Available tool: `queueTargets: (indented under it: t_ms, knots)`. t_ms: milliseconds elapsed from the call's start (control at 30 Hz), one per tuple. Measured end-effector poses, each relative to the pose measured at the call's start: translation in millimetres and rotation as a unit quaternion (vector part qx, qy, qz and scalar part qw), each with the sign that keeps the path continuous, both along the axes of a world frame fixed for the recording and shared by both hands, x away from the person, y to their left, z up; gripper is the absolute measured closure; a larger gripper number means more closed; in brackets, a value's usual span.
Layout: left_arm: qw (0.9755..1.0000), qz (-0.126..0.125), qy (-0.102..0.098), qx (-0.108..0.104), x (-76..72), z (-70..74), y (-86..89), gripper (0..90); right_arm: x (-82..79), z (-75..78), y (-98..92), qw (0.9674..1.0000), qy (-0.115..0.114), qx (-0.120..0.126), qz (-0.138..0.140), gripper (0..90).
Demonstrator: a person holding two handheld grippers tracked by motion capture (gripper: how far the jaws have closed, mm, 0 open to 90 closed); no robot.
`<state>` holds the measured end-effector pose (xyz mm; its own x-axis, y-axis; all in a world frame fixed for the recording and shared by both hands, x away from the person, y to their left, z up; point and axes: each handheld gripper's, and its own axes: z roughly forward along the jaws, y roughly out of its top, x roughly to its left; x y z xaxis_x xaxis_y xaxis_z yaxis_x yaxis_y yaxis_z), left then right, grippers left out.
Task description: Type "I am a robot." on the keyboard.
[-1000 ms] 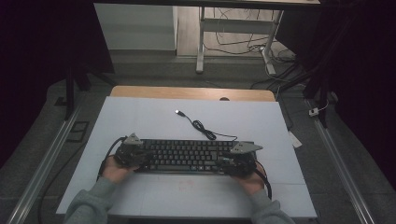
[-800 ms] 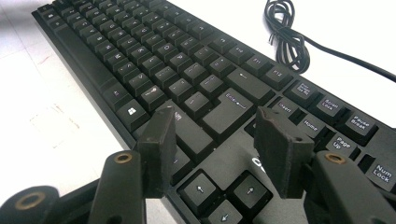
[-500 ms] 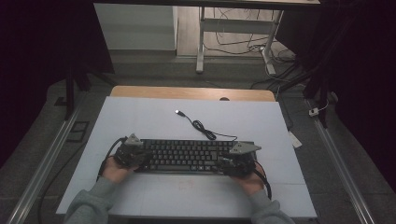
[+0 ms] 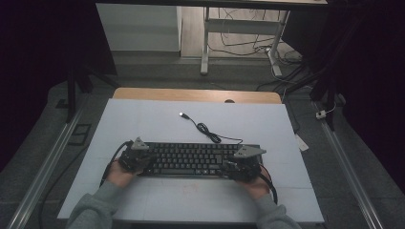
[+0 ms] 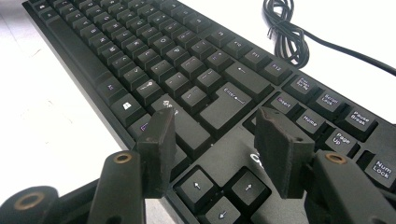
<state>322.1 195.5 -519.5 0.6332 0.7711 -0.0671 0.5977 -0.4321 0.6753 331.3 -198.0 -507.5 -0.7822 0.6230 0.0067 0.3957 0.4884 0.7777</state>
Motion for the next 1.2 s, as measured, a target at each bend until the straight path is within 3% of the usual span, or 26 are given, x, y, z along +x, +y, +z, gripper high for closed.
queueTargets:
  t_ms: [200,333,400,500,600,900,1200]
  knots:
    - [0.9993,-0.002,-0.013,-0.036,-4.8,8.2,8.9,85.0,0.6,0.2,-1.2,1.0000,0.000,0.003,-0.001,48.9]
    - [0.9959,-0.002,-0.027,-0.087,-9.6,17.5,15.8,71.1,-0.3,1.3,-1.4,1.0000,-0.003,0.004,-0.001,48.9]
    - [0.9947,0.003,-0.033,-0.097,-11.5,21.7,17.8,61.9,-0.5,2.6,-2.7,1.0000,-0.006,0.006,-0.001,48.9]
    - [0.9944,0.001,-0.035,-0.100,-13.5,26.2,18.9,49.8,0.5,3.7,-6.0,0.9999,-0.007,0.014,-0.002,48.7]
    - [0.9949,-0.003,-0.021,-0.098,-13.9,28.4,19.3,40.4,1.2,4.3,-9.0,0.9998,-0.006,0.019,0.000,48.1]
    - [0.9956,-0.009,-0.010,-0.093,-14.2,27.8,19.9,36.5,-1.0,5.4,-9.3,0.9994,-0.014,0.022,0.022,46.6]
    - [0.9967,-0.008,-0.005,-0.081,-15.3,25.9,17.2,35.6,-1.0,5.2,-8.2,0.9995,-0.015,0.017,0.023,46.1]
